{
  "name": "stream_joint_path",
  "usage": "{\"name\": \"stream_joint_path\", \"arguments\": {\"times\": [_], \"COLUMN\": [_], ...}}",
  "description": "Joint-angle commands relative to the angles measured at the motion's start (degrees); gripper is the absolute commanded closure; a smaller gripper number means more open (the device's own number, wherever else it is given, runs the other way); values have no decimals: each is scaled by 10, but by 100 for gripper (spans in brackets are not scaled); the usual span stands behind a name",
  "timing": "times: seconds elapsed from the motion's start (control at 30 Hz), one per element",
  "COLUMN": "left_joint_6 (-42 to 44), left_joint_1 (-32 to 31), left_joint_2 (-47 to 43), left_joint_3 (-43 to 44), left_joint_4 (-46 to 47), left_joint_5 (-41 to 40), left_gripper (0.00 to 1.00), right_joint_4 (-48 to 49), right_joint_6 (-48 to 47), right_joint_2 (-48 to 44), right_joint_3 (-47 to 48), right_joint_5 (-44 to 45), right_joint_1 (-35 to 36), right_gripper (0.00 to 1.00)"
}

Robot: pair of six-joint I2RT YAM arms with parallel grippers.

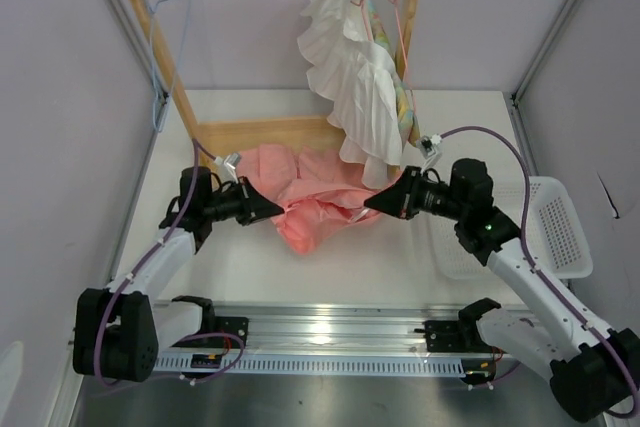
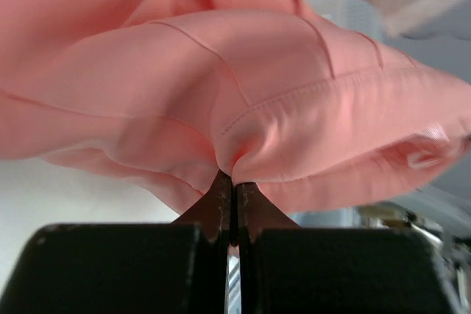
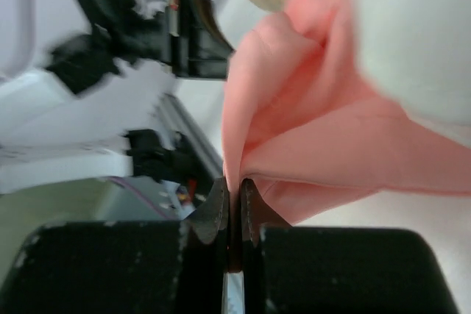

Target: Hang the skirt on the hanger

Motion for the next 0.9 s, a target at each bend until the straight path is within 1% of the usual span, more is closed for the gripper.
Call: {"name": "stream_joint_path", "arguments": {"times": [0.0,0.03,0.07,0.1,0.13,0.17,0.2,0.23,0.27,0.3,0.33,0.4,0.43,0.5,0.53,0.57,0.6,0.63,0.7,0.73,0.87], "left_joint_6": [-157,-192,-233,-310,-347,-392,-488,-549,-619,-643,-640,-641,-645,-662,-675,-689,-707,-714,-738,-738,-733], "left_joint_1": [-2,-2,-2,-2,-1,0,10,18,28,33,34,34,33,41,48,55,76,83,90,90,94], "left_joint_2": [-26,-31,-34,-32,-27,-19,6,25,52,66,72,66,48,17,-13,-28,-44,-60,-91,-98,-124], "left_joint_3": [-38,-58,-77,-92,-97,-111,-123,-132,-139,-137,-140,-131,-126,-103,-75,-64,-53,-26,-11,15,41], "left_joint_4": [253,315,440,498,562,702,776,879,1059,1059,1060,1060,1059,1060,1059,1060,1059,1060,1059,1060,1061], "left_joint_5": [142,157,178,187,194,198,201,194,183,182,179,176,176,179,174,171,169,159,144,138,116], "left_gripper": [100,100,100,100,100,100,100,100,100,100,100,100,100,100,100,100,100,100,100,100,100], "right_joint_4": [154,177,204,266,303,338,394,417,449,485,565,657,729,796,862,893,920,937,944,945,954], "right_joint_6": [169,190,211,260,288,316,360,379,399,426,486,550,606,659,714,741,766,784,808,813,850], "right_joint_2": [-16,-20,-21,-20,-15,-11,1,11,21,41,50,77,86,102,117,126,135,146,148,146,136], "right_joint_3": [-25,-32,-37,-42,-54,-61,-67,-71,-81,-87,-95,-110,-112,-112,-110,-105,-94,-88,-70,-65,-48], "right_joint_5": [-194,-217,-228,-240,-262,-270,-276,-280,-293,-299,-303,-311,-311,-308,-304,-293,-288,-283,-281,-281,-290], "right_joint_1": [-68,-83,-109,-121,-133,-153,-162,-169,-174,-186,-194,-220,-228,-254,-258,-260,-260,-258,-255,-257,-263], "right_gripper": [100,100,100,100,100,100,100,100,100,100,100,100,100,100,100,100,100,100,100,100,100]}}
